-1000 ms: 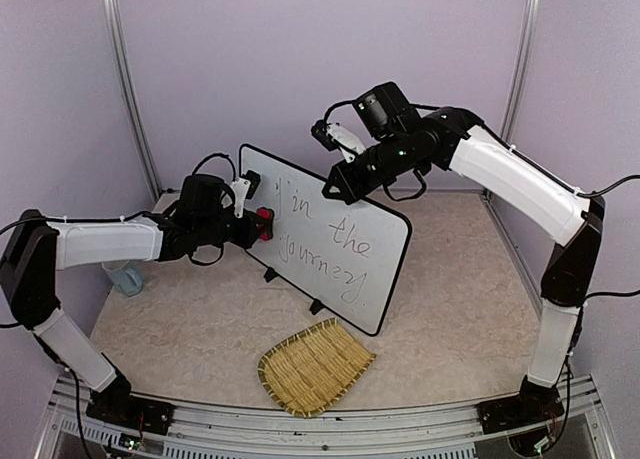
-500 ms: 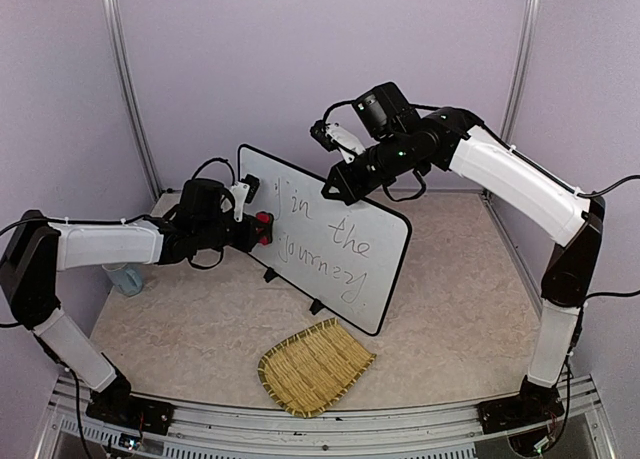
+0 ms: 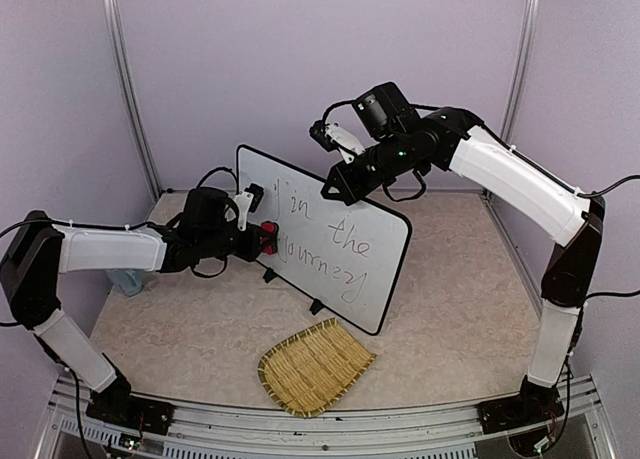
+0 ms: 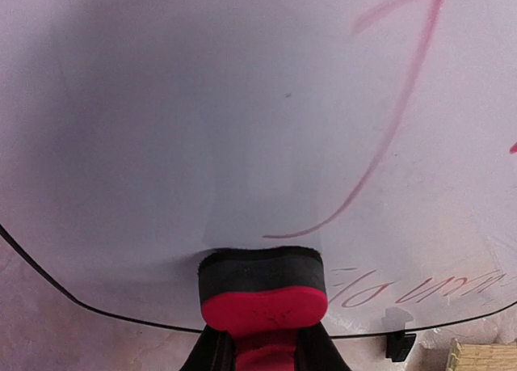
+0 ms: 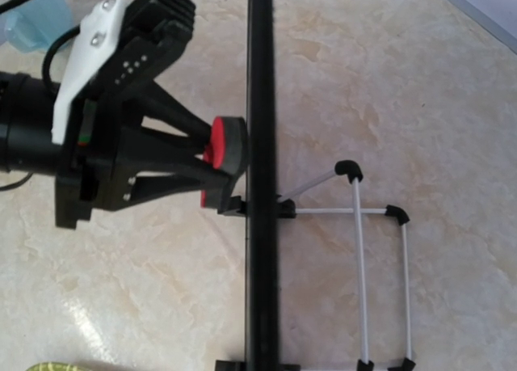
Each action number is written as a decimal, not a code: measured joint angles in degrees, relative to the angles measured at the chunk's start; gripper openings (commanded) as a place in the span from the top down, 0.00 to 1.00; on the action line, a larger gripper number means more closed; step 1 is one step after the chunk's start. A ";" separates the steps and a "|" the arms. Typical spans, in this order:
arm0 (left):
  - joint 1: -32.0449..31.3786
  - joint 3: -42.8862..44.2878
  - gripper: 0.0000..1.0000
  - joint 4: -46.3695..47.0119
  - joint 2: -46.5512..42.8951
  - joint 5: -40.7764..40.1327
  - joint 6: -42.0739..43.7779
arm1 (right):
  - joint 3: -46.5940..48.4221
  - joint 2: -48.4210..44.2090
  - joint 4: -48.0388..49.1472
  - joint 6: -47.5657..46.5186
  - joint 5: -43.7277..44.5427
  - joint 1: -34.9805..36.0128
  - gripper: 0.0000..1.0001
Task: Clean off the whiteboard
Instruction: Erase the center of the whiteboard.
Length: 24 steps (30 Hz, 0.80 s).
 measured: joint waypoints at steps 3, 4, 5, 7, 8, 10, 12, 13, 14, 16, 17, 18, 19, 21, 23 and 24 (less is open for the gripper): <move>-1.01 1.05 0.84 -0.96 -0.17 0.00 0.04 | 0.00 0.00 -0.02 0.11 0.11 -0.02 1.00; -1.29 1.81 0.84 -1.77 -0.24 -0.09 0.04 | 0.00 0.00 -0.02 0.20 0.15 -0.02 1.00; -1.51 2.62 0.84 -2.47 -0.24 -0.33 0.13 | 0.00 0.00 -0.02 0.37 0.28 -0.02 1.00; -1.73 4.37 0.85 -3.93 -0.24 -0.96 0.42 | 0.00 0.00 -0.04 0.74 0.57 -0.02 1.00; -1.77 5.09 0.85 -4.50 -0.26 -1.29 0.52 | 0.02 0.00 -0.04 0.92 0.68 -0.02 1.00; -1.81 6.56 0.85 -5.57 -0.26 -2.32 0.94 | 0.02 0.00 -0.04 1.29 0.96 -0.02 1.00; -1.79 7.54 0.84 -6.03 -0.37 -3.13 1.33 | 0.02 0.02 -0.04 1.53 1.07 -0.02 1.00; -1.73 8.11 0.84 -6.38 -0.48 -3.48 1.55 | 0.02 0.02 -0.04 1.62 1.11 -0.04 1.00; -1.64 8.55 0.84 -6.51 -0.59 -3.72 1.75 | 0.02 0.02 -0.04 1.68 1.16 -0.04 1.00; -1.46 9.66 0.84 -6.82 -0.81 -4.02 2.05 | 0.02 0.02 -0.04 1.77 1.22 -0.04 1.00; -1.36 10.45 0.84 -6.99 -0.92 -4.09 2.27 | 0.02 0.02 -0.04 1.81 1.27 -0.04 1.00; -1.27 11.10 0.84 -7.06 -1.01 -4.11 2.45 | 0.02 0.02 -0.07 1.90 1.33 -0.04 1.00; -1.22 11.93 0.84 -7.17 -1.09 -4.15 2.64 | 0.02 0.02 -0.07 1.99 1.40 -0.04 1.00; -1.03 13.55 0.84 -7.32 -1.25 -4.28 2.95 | 0.02 0.02 -0.07 2.12 1.44 -0.04 1.00; -0.94 15.08 0.83 -7.28 -1.57 -4.35 3.21 | 0.02 0.02 -0.07 2.14 1.44 -0.04 1.00; -0.90 15.58 0.83 -7.28 -1.70 -4.37 3.26 | 0.02 0.04 -0.07 2.10 1.40 -0.04 1.00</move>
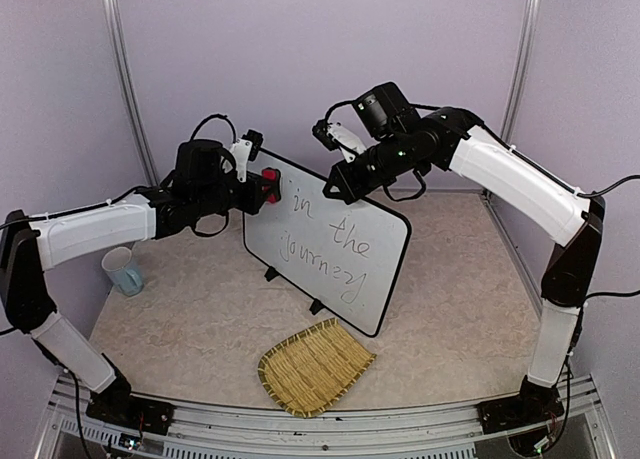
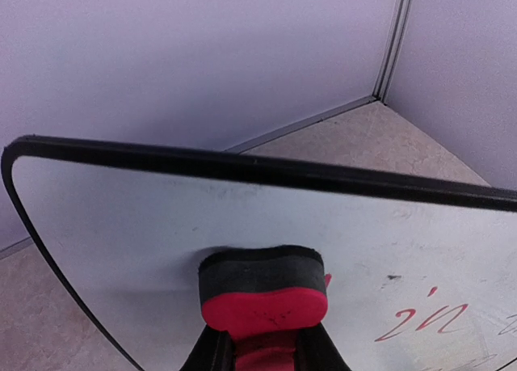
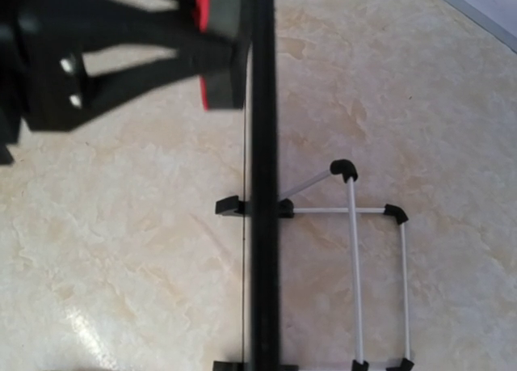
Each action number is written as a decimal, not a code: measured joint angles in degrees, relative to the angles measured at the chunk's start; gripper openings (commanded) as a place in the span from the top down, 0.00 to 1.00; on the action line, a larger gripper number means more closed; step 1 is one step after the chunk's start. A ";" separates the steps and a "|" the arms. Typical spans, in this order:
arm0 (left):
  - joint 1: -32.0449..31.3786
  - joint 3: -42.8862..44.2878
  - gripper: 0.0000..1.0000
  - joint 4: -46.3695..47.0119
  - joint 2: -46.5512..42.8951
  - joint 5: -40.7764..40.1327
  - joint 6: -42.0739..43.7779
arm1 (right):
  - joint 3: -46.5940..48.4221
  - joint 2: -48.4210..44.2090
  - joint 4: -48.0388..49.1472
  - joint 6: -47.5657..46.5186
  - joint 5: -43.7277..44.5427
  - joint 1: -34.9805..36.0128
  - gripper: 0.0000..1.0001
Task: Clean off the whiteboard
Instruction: Erase the center of the whiteboard.
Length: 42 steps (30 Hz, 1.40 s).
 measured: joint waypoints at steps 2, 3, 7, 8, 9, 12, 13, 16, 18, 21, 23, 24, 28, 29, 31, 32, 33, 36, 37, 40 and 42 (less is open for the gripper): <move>0.00 0.90 0.84 0.22 -0.28 -0.13 0.15 | 0.02 0.02 0.02 -0.09 -0.07 0.00 1.00; 0.00 1.16 0.84 0.46 -0.33 -0.13 0.20 | 0.02 0.02 0.02 -0.11 -0.07 0.00 1.00; 0.00 1.20 0.84 0.76 -0.33 -0.15 0.22 | 0.04 0.02 0.02 -0.13 -0.09 0.00 1.00; 0.00 1.03 0.84 0.98 -0.33 -0.15 0.22 | 0.04 0.02 0.02 -0.11 -0.07 0.00 1.00; 0.00 0.61 0.84 1.62 -0.35 -0.15 0.20 | 0.04 0.02 0.02 -0.11 -0.07 0.00 1.00; 0.00 -1.38 0.84 3.61 -0.50 -0.15 -0.07 | 0.04 0.02 0.02 -0.13 -0.11 0.00 1.00; 0.00 -2.64 0.84 4.39 -0.59 -0.15 -0.24 | 0.04 0.02 0.02 -0.17 -0.17 0.00 1.00; 0.00 -5.97 0.84 5.11 -0.48 -0.11 -0.94 | 0.04 0.04 0.04 -0.37 -0.33 0.00 1.00; 0.00 -7.78 0.84 5.29 -0.13 -0.02 -1.38 | 0.04 0.04 0.04 -0.44 -0.39 0.00 1.00; 0.00 -9.25 0.84 5.95 0.90 0.24 -1.86 | 0.09 0.09 0.02 -0.37 -0.28 0.00 1.00; 0.09 -9.86 0.84 6.43 1.70 0.37 -2.19 | 0.37 0.24 -0.09 -0.20 -0.11 0.00 1.00; 0.20 -9.94 0.84 6.51 2.16 0.39 -2.38 | 0.44 0.28 -0.17 -0.02 0.04 0.00 1.00; 0.50 -10.43 0.84 7.32 3.78 0.72 -3.04 | 0.63 0.37 -0.37 0.79 0.63 0.00 1.00; 0.63 -10.71 0.84 7.43 4.11 0.79 -3.15 | 0.63 0.37 -0.39 0.90 0.68 0.00 1.00; 0.76 -11.37 0.85 7.56 4.63 0.81 -3.30 | 0.63 0.37 -0.39 0.94 0.68 0.00 1.00; 0.76 -11.61 0.84 7.54 4.90 0.81 -3.34 | 0.63 0.37 -0.39 0.94 0.70 0.00 1.00; 0.76 -11.78 0.84 7.54 5.07 0.79 -3.37 | 0.63 0.39 -0.39 0.94 0.70 0.00 1.00; 0.76 -11.96 0.84 7.72 5.27 0.81 -3.54 | 0.66 0.39 -0.39 0.98 0.72 0.00 1.00; 0.76 -11.96 0.84 7.74 5.27 0.83 -3.58 | 0.66 0.39 -0.42 0.98 0.72 0.00 1.00; 0.79 -11.96 0.85 7.76 5.27 1.01 -3.74 | 0.68 0.39 -0.44 0.98 0.72 0.00 1.00; 0.92 -11.96 0.84 7.74 5.22 1.40 -3.87 | 0.72 0.44 -0.44 0.98 0.72 0.00 1.00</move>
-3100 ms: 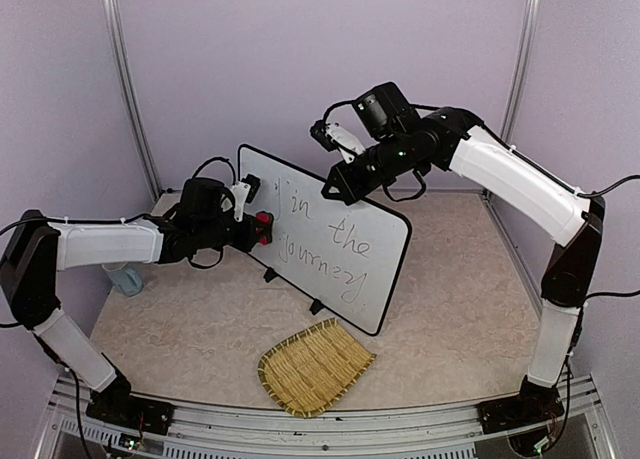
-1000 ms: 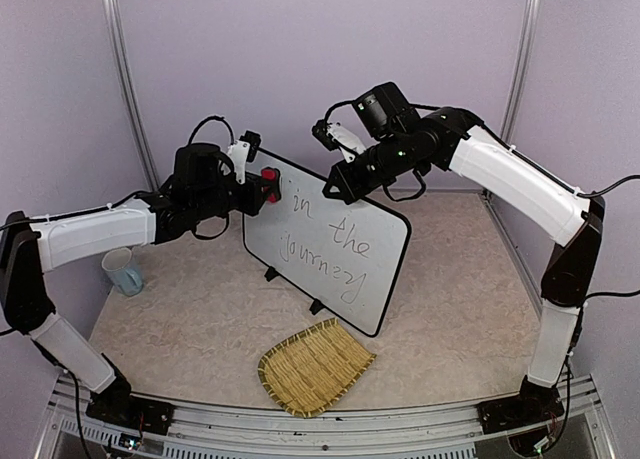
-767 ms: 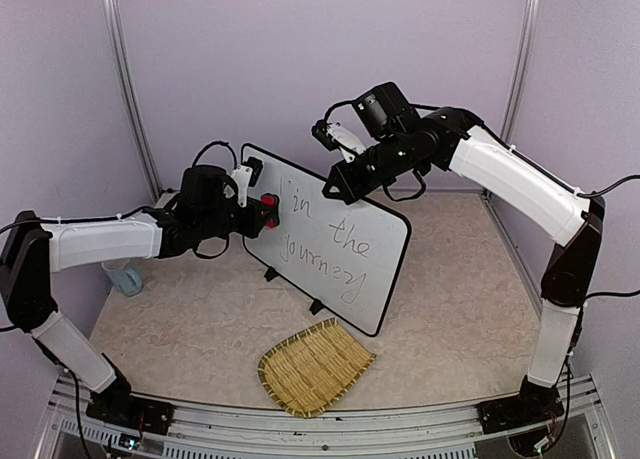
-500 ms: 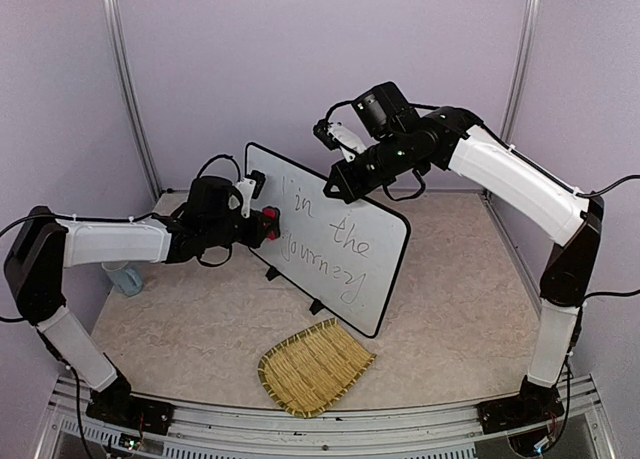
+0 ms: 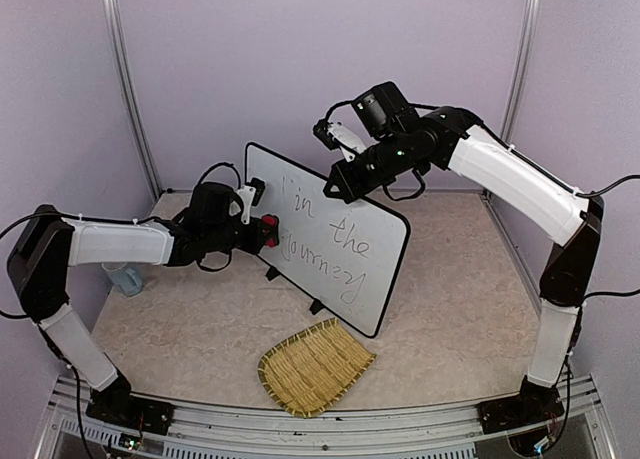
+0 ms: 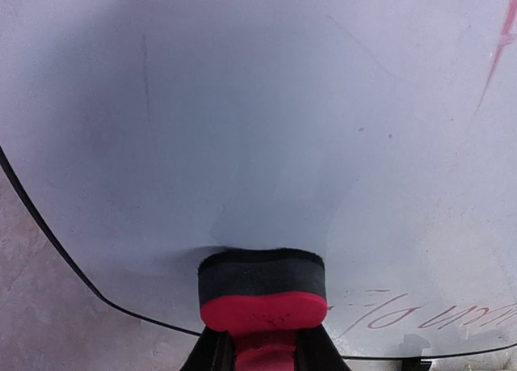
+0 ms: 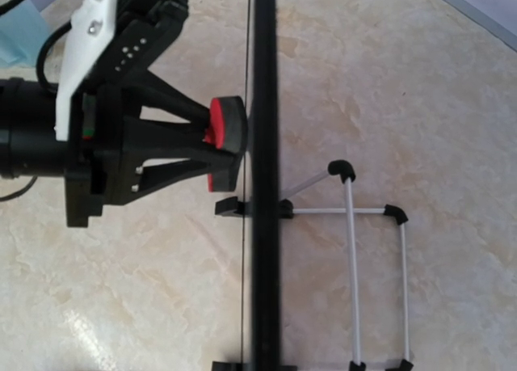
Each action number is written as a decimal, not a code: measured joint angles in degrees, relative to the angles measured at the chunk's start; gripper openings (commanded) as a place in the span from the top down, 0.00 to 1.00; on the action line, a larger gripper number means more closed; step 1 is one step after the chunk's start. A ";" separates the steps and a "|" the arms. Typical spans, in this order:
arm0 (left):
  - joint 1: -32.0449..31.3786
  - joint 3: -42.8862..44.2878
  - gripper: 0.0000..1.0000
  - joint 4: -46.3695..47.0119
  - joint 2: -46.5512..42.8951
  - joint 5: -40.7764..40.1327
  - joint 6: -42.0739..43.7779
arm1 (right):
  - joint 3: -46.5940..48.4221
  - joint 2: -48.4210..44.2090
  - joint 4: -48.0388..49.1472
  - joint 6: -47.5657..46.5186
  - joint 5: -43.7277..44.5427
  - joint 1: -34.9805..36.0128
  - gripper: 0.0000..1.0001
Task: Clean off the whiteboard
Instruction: Erase the center of the whiteboard.
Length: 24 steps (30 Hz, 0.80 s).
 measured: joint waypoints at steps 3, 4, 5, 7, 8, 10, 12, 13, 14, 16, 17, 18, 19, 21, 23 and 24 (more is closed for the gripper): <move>0.13 0.00 0.84 -0.46 -0.46 0.52 -0.11 | 0.17 0.09 -0.15 -0.07 -0.09 0.00 1.00; 0.13 0.00 0.84 -0.68 -0.70 0.68 -0.17 | 0.22 0.13 -0.17 -0.13 -0.17 0.02 1.00; 0.13 0.02 0.84 -0.90 -1.07 0.90 -0.20 | 0.26 0.15 -0.20 -0.28 -0.26 0.02 1.00; 0.11 0.42 0.84 -1.70 -1.92 1.33 -0.20 | 0.28 0.17 -0.17 -0.68 -0.55 0.02 1.00; 0.11 1.07 0.84 -2.34 -2.32 1.53 -0.17 | 0.28 0.20 -0.17 -0.76 -0.61 0.02 1.00; 0.11 2.78 0.84 -3.15 -2.95 1.77 0.00 | 0.31 0.22 -0.17 -0.83 -0.61 0.02 1.00; 0.11 4.44 0.84 -3.67 -3.54 1.90 0.22 | 0.39 0.26 -0.20 -0.81 -0.59 0.02 1.00; 0.11 5.42 0.84 -4.09 -3.80 1.97 0.35 | 0.39 0.26 -0.20 -0.81 -0.57 0.02 1.00; 0.11 6.27 0.84 -4.33 -3.98 2.01 0.46 | 0.39 0.26 -0.20 -0.79 -0.52 0.02 1.00; 0.11 7.87 0.84 -4.83 -4.35 2.16 0.68 | 0.42 0.28 -0.20 -0.76 -0.50 0.02 1.00; 0.11 8.66 0.84 -5.14 -4.50 2.21 0.74 | 0.46 0.28 -0.20 -0.76 -0.50 0.02 1.00; 0.11 9.42 0.84 -5.42 -4.55 2.27 0.83 | 0.50 0.33 -0.22 -0.76 -0.50 0.02 1.00; 0.11 10.16 0.84 -5.73 -4.59 2.36 0.85 | 0.52 0.35 -0.22 -0.74 -0.48 0.02 1.00; 0.11 11.26 0.83 -6.16 -4.70 2.56 0.87 | 0.55 0.35 -0.22 -0.72 -0.46 0.02 1.00; 0.11 11.98 0.83 -6.49 -4.92 2.82 0.90 | 0.57 0.39 -0.22 -0.76 -0.48 0.02 1.00; 0.09 12.24 0.83 -6.54 -5.01 2.93 0.90 | 0.61 0.44 -0.22 -0.76 -0.50 0.02 1.00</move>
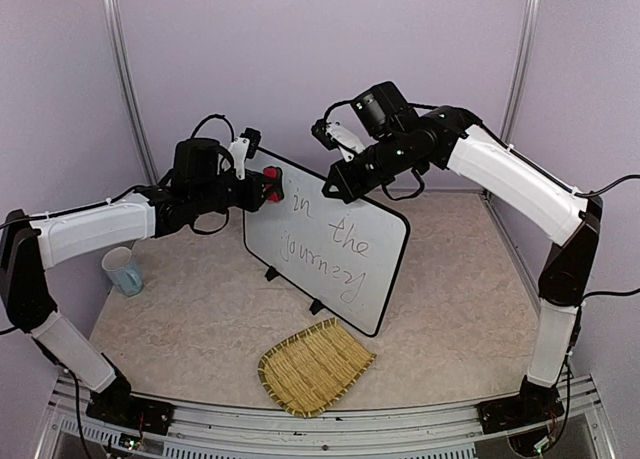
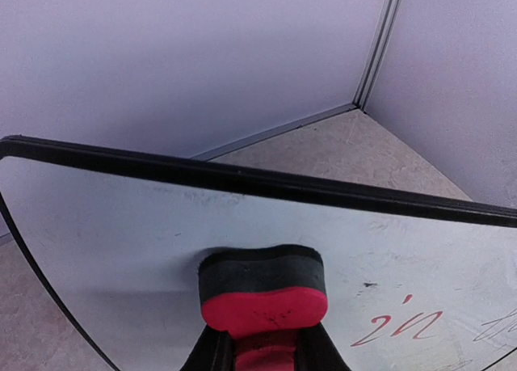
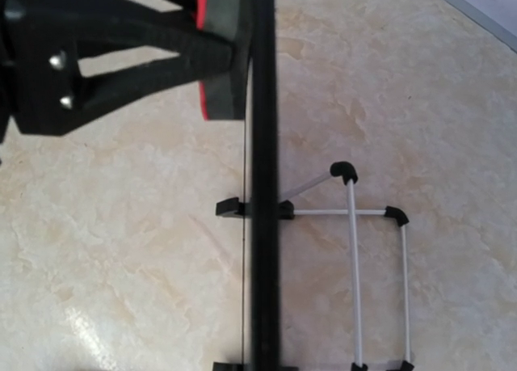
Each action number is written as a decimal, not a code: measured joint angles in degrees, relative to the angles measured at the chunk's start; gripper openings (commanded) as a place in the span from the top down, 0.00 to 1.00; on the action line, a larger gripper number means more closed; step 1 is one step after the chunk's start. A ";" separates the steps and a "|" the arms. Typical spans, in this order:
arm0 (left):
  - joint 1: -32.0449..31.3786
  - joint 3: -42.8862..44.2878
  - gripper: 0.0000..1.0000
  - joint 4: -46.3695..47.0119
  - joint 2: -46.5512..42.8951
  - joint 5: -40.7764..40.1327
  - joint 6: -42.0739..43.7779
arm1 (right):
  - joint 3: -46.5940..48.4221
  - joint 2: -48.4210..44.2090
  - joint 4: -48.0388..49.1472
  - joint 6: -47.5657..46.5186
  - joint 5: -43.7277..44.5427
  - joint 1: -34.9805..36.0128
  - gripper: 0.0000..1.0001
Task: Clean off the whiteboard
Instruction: Erase the center of the whiteboard.
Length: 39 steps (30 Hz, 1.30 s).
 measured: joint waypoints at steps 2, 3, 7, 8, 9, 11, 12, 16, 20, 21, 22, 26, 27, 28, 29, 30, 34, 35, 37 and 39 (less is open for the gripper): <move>-0.11 0.31 0.83 -0.02 -0.28 0.13 0.09 | 0.11 0.09 -0.02 -0.13 -0.13 0.00 1.00; -0.17 0.46 0.83 -0.22 -0.35 0.11 0.15 | 0.20 0.11 -0.07 -0.15 -0.15 0.00 1.00; -0.48 0.83 0.84 -0.96 -0.35 -0.66 0.20 | 0.26 0.15 -0.09 -0.17 -0.20 0.00 1.00; -0.63 0.85 0.84 -1.14 -0.35 -1.03 0.20 | 0.28 0.15 -0.09 -0.17 -0.20 0.00 1.00; -0.76 0.85 0.84 -1.25 -0.35 -1.36 0.17 | 0.28 0.17 -0.11 -0.20 -0.20 0.00 1.00; -0.94 0.85 0.84 -1.49 -0.35 -1.92 0.13 | 0.28 0.17 -0.09 -0.20 -0.20 0.00 1.00; -1.07 0.83 0.84 -1.68 -0.35 -2.32 0.09 | 0.28 0.17 -0.11 -0.20 -0.20 0.00 1.00; -1.29 0.66 0.84 -1.99 -0.33 -2.89 -0.13 | 0.28 0.17 -0.11 -0.20 -0.22 0.00 1.00; -1.44 0.24 0.84 -2.56 0.04 -3.19 -0.33 | 0.28 0.17 -0.09 -0.20 -0.17 0.00 1.00; -1.44 0.09 0.84 -2.58 0.13 -3.21 -0.35 | 0.28 0.17 -0.09 -0.17 -0.15 0.00 1.00; -1.46 -0.15 0.84 -2.56 0.20 -3.23 -0.39 | 0.28 0.17 -0.11 -0.15 -0.13 0.00 1.00; -1.55 -1.70 0.84 -2.49 0.57 -3.21 -0.96 | 0.28 0.17 -0.11 -0.15 -0.09 0.00 1.00; -1.55 -2.14 0.84 -2.49 0.79 -3.21 -1.16 | 0.31 0.17 -0.11 -0.13 -0.02 0.00 1.00; -1.57 -2.51 0.84 -2.49 1.03 -3.21 -1.31 | 0.31 0.17 -0.13 -0.09 0.02 0.00 1.00; -1.60 -3.06 0.84 -2.45 1.38 -3.19 -1.44 | 0.31 0.20 -0.13 0.04 0.11 0.00 1.00; -1.62 -3.45 0.84 -2.47 1.66 -3.17 -1.55 | 0.31 0.20 -0.13 0.15 0.24 0.00 1.00; -1.64 -5.05 0.84 -2.40 3.13 -3.17 -1.81 | 0.31 0.20 -0.17 0.66 0.55 0.00 1.00; -1.64 -5.38 0.84 -2.40 3.39 -3.17 -1.88 | 0.31 0.20 -0.20 0.72 0.61 0.00 1.00; -1.64 -5.99 0.84 -2.23 3.67 -3.17 -2.01 | 0.31 0.20 -0.20 0.76 0.63 0.00 1.00; -1.64 -6.10 0.84 -2.16 3.72 -3.17 -2.03 | 0.31 0.20 -0.20 0.76 0.63 0.00 1.00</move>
